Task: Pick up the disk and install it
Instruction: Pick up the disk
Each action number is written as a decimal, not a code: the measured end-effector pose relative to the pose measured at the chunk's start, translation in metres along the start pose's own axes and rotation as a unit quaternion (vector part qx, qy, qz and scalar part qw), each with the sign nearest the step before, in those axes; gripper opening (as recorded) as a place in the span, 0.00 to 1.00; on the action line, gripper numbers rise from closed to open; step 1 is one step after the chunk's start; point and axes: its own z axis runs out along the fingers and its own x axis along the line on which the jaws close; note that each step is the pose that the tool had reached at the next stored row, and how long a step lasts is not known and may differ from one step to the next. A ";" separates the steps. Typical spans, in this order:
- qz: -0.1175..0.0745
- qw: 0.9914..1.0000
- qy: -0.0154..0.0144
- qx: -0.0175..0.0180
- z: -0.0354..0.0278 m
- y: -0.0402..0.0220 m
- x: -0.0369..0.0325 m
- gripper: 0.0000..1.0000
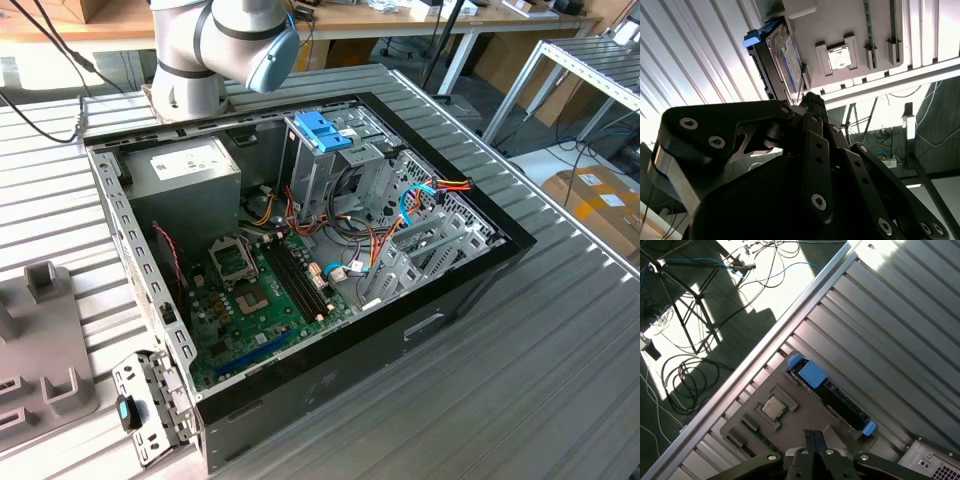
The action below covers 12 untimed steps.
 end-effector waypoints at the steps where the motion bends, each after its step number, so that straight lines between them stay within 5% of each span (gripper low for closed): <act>1: -0.001 1.000 0.000 0.000 0.0000 0.0000 0.0000 0.11; 12: -0.016 1.000 0.001 0.000 0.0000 0.0000 0.0000 0.11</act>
